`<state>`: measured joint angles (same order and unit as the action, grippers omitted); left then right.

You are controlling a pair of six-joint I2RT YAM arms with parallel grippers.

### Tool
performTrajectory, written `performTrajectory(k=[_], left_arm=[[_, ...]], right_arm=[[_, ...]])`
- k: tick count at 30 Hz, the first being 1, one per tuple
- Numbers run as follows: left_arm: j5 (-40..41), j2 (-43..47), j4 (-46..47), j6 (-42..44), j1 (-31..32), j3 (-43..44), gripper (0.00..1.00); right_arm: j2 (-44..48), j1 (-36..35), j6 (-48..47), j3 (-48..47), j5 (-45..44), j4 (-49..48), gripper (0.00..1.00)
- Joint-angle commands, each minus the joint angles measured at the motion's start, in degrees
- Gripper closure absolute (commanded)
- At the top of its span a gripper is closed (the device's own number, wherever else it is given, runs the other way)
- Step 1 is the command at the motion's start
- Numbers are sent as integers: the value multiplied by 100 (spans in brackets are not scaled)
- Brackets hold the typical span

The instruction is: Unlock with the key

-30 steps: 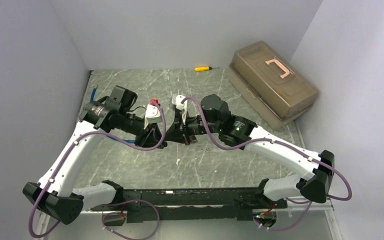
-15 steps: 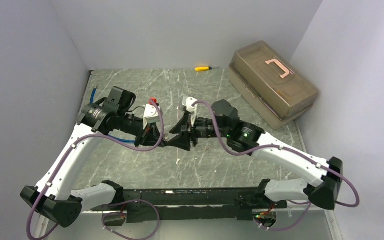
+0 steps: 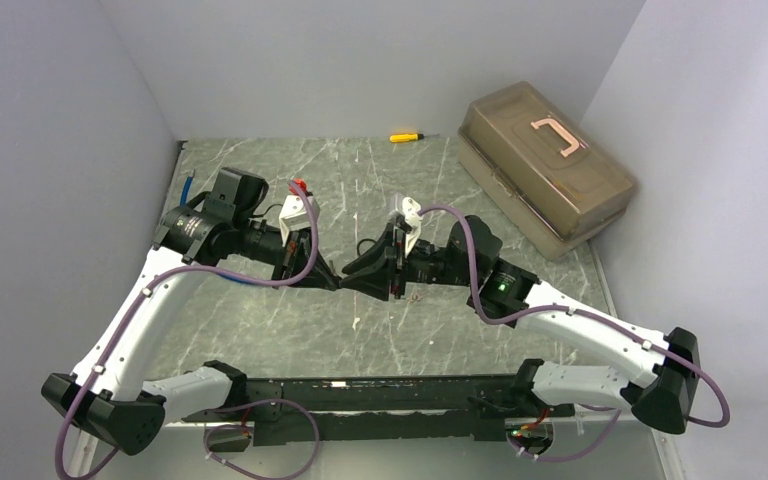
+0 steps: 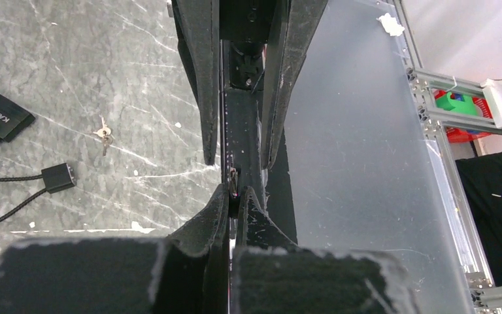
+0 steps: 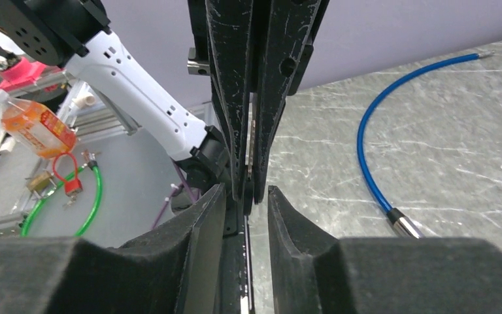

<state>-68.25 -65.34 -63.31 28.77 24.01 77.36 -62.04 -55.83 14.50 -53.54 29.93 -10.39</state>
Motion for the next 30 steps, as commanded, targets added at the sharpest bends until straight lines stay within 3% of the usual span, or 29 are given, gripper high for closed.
performTrajectory(k=[1,11,15,20,21,22,26,28,30], left_arm=[[-311,63,171,-161,-19,130,100],[-257,65,218,-195,-63,162,100],[-254,74,231,-195,-63,173,100],[-213,74,242,-229,-72,217,100],[-184,74,238,-224,-72,223,96],[-136,70,220,-227,-72,228,83],[115,83,47,-38,-72,262,56],[307,79,-92,98,-78,351,47],[432,70,-186,234,-108,456,44]], right_arm=[[-160,11,147,-236,249,-575,72],[-245,14,202,-201,379,-612,73],[-316,11,193,-245,401,-604,98],[-334,11,193,-259,346,-501,100],[-305,11,174,-250,306,-458,100],[-274,17,140,-264,270,-382,100],[-145,11,-85,-395,181,239,100],[-129,11,-236,-508,195,613,100],[-121,13,-305,-559,218,862,100]])
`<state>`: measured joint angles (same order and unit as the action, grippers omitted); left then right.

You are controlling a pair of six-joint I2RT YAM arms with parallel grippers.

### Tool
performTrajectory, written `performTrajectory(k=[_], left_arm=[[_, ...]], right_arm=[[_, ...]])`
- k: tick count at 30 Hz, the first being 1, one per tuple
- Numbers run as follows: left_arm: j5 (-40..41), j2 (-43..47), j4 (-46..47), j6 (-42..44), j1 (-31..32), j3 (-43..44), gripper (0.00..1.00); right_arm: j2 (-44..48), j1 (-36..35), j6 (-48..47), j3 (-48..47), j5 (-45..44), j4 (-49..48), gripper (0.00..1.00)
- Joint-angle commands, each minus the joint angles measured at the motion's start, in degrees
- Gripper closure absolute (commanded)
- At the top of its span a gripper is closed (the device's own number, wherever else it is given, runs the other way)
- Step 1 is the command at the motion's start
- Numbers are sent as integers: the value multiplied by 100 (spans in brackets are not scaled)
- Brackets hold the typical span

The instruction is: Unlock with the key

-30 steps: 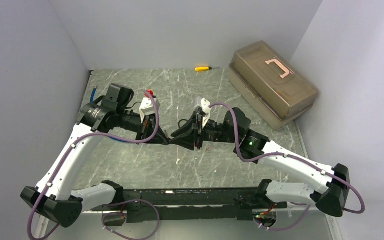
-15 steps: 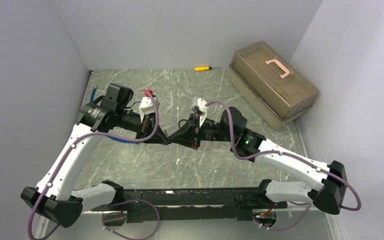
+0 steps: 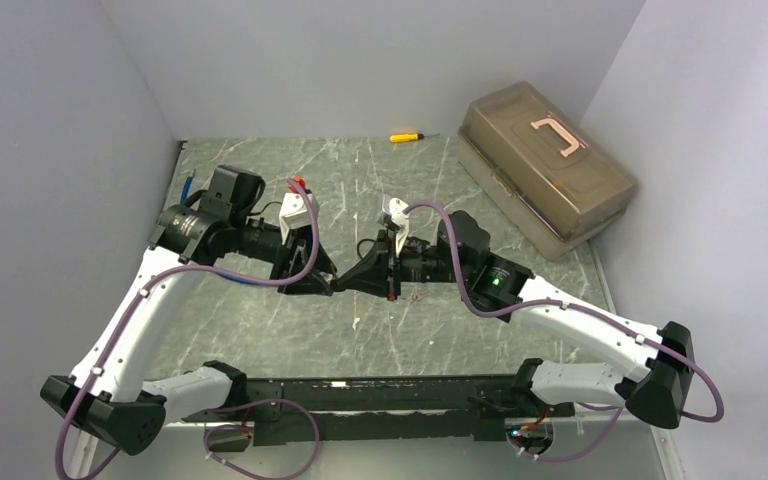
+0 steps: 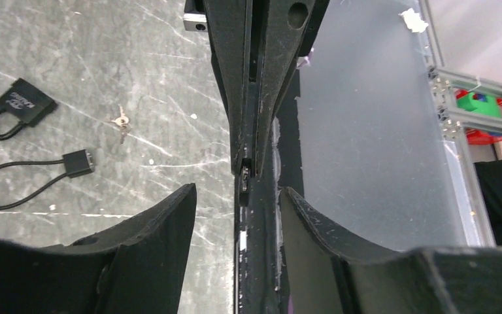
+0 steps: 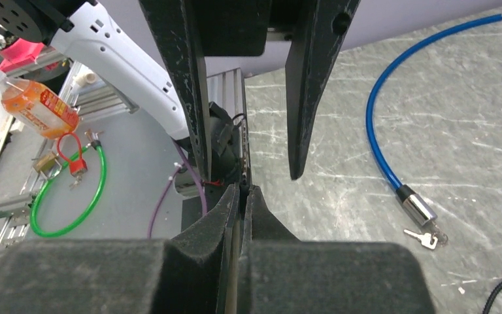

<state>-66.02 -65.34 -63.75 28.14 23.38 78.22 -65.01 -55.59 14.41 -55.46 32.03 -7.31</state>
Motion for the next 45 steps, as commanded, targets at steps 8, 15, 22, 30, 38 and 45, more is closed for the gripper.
performTrajectory(k=[8,15,22,30,38,45], left_arm=[[11,142,466,-270,-97,401,44],[-155,10,236,-167,-103,484,49],[-292,4,167,-149,-64,536,49],[-160,79,107,-62,-3,451,80],[-10,99,68,-23,44,501,100],[-228,192,146,-156,0,327,100]], right_arm=[[118,-12,-416,-556,-24,830,100],[-63,-13,-586,-824,46,1177,100],[-229,-13,-735,-1052,25,1425,100],[-274,-13,-760,-1186,-102,1504,100],[-415,-20,-832,-1433,-36,1624,100],[-124,25,-777,-1029,-258,1407,55]])
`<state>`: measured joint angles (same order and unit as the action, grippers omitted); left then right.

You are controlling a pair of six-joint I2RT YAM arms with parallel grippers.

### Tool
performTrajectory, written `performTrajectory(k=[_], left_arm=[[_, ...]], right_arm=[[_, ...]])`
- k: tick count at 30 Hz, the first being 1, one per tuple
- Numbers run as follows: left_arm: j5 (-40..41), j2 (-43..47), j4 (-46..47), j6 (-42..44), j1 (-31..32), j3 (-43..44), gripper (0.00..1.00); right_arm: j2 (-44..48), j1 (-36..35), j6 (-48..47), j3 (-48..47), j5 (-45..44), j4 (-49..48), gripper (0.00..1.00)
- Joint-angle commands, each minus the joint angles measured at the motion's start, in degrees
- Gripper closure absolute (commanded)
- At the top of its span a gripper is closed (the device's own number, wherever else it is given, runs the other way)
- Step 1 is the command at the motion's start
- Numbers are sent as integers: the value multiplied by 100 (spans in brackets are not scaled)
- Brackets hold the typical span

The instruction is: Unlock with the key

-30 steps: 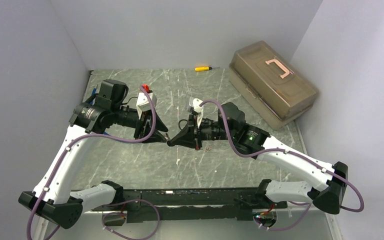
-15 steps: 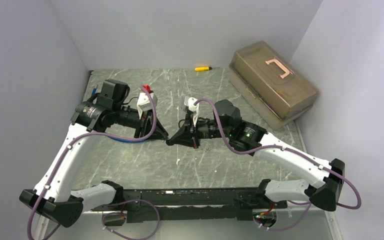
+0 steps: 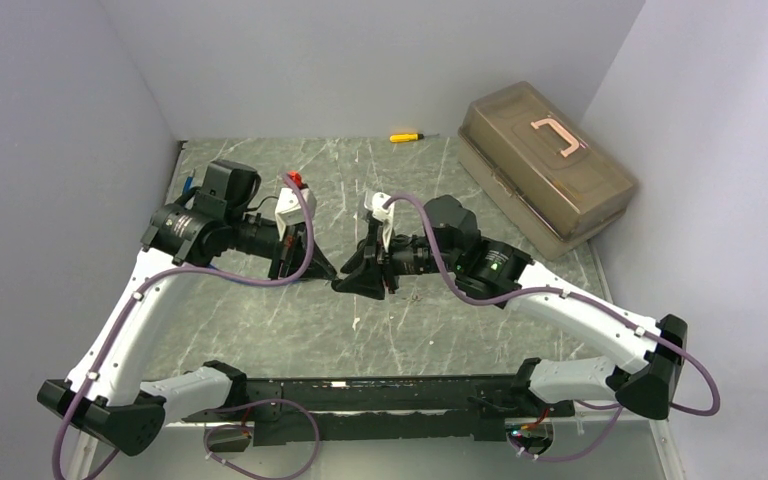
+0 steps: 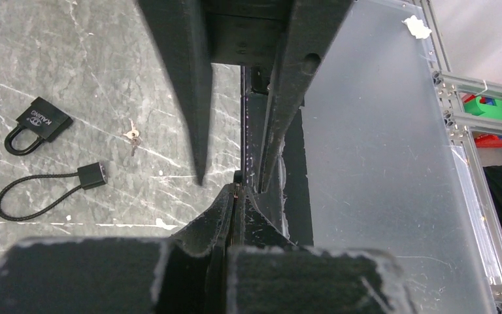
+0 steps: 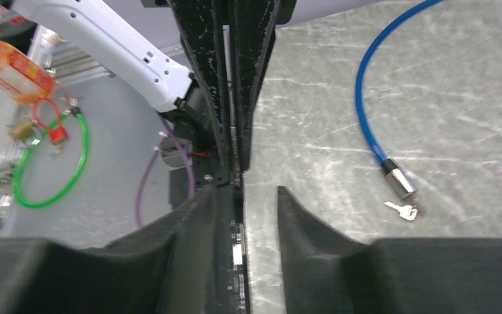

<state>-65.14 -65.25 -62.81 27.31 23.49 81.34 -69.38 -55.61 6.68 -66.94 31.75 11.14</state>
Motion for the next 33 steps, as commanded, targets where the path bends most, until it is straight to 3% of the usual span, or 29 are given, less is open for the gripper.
performTrajectory(k=[1,4,9,13,18,26,33], left_arm=[[-375,207,131,-159,-37,-33,100],[-591,239,371,-402,-160,-99,100],[-1060,324,1215,-1207,-343,-220,100],[-1114,504,2028,-1906,-357,-474,100],[-1106,579,2259,-2104,-346,-564,100],[-1088,627,2333,-2158,-348,-621,100],[-1079,654,2369,-2134,-347,-669,100]], right_arm=[[498,75,83,336,-314,-653,49],[1058,246,516,1114,-325,-1635,40],[1371,313,1006,1883,-87,-2923,38],[1150,320,1247,1967,123,-3617,38],[727,321,1376,1712,373,-3968,38],[316,323,1618,1460,648,-4325,44],[135,322,1684,1348,728,-4415,60]])
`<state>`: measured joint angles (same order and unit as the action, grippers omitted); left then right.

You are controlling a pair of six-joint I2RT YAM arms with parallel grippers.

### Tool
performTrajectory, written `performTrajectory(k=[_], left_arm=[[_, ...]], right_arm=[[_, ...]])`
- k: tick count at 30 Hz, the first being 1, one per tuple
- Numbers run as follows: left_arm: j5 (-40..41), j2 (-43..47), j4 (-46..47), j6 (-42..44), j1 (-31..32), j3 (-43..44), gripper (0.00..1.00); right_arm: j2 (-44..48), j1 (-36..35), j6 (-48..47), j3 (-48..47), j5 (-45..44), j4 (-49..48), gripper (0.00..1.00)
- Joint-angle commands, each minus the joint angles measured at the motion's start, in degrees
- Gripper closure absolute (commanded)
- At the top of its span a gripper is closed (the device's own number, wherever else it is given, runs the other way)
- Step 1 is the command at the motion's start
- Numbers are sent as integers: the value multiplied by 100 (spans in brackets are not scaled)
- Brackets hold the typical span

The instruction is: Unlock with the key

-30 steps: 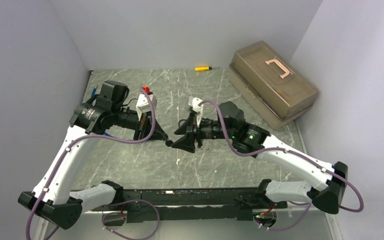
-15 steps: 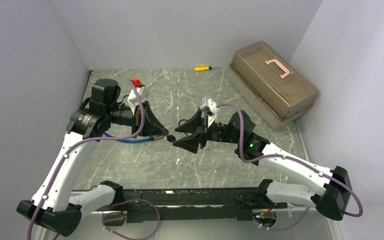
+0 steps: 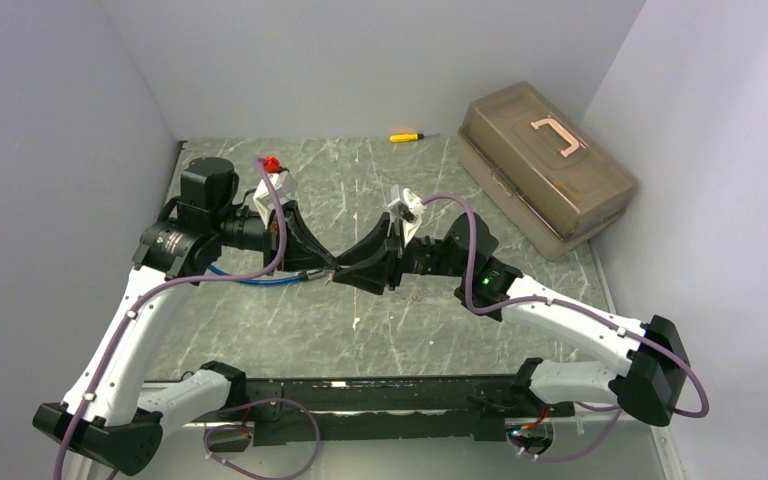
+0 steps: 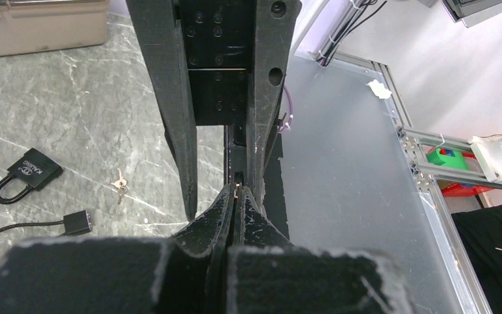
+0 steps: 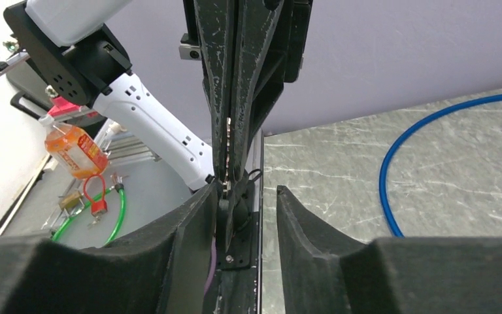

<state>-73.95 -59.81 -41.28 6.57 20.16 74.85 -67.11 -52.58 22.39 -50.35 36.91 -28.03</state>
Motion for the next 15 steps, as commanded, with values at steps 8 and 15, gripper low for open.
performTrajectory(k=[8,15], left_arm=[[-146,136,149,37,-55,55,100],[206,29,-367,442,-91,189,47]], right_arm=[[-182,15,135,-272,284,-301,100],[263,388,190,-122,244,329,100]])
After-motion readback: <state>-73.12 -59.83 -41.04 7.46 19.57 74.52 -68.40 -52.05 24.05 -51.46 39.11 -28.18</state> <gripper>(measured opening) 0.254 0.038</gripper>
